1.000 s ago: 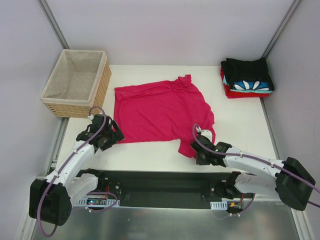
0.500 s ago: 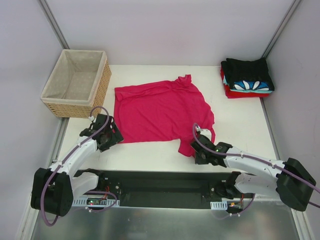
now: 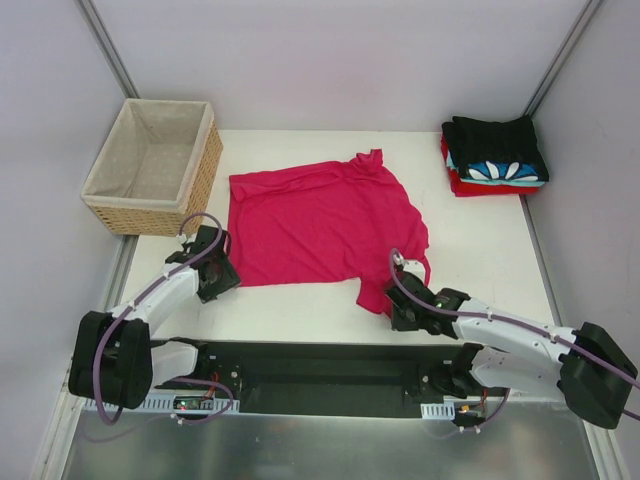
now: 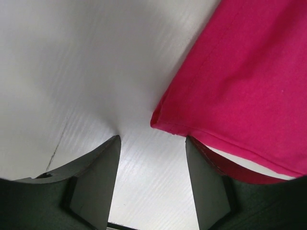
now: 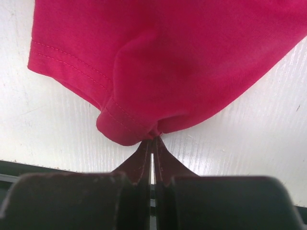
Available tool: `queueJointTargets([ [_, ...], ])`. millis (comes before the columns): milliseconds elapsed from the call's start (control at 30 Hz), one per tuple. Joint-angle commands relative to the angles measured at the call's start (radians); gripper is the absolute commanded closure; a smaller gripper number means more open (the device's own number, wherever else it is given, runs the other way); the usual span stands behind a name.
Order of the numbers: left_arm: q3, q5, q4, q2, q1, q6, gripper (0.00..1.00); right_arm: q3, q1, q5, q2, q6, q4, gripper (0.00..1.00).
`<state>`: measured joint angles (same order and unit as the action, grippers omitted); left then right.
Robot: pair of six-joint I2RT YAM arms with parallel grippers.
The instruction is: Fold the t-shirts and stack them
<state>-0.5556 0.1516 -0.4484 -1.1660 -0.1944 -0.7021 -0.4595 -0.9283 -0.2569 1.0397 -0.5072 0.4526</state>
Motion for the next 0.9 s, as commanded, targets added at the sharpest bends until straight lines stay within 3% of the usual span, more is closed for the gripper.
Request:
queueJointTargets([
  [0, -0.043, 0.06, 0.027, -0.038, 0.013, -0.028, 0.45, 0.01, -0.006, 0.001, -0.035, 0.004, -0.002, 0.99],
  [567, -0.076, 0.045, 0.114, -0.129, 0.059, -0.036, 0.51, 0.035, -0.004, 0.015, -0.041, 0.016, -0.015, 0.99],
  [633, -0.073, 0.036, 0.125, -0.135, 0.058, -0.037, 0.63, 0.036, -0.004, 0.015, -0.041, 0.016, -0.015, 0.99],
  [733, -0.072, 0.04, 0.132, -0.139, 0.059, -0.04, 1.0, 0.036, -0.004, 0.015, -0.04, 0.015, -0.017, 0.99],
  [867, -0.07, 0.039, 0.143, -0.158, 0.059, -0.037, 1.0, 0.035, -0.006, 0.018, -0.035, 0.013, -0.017, 0.99],
])
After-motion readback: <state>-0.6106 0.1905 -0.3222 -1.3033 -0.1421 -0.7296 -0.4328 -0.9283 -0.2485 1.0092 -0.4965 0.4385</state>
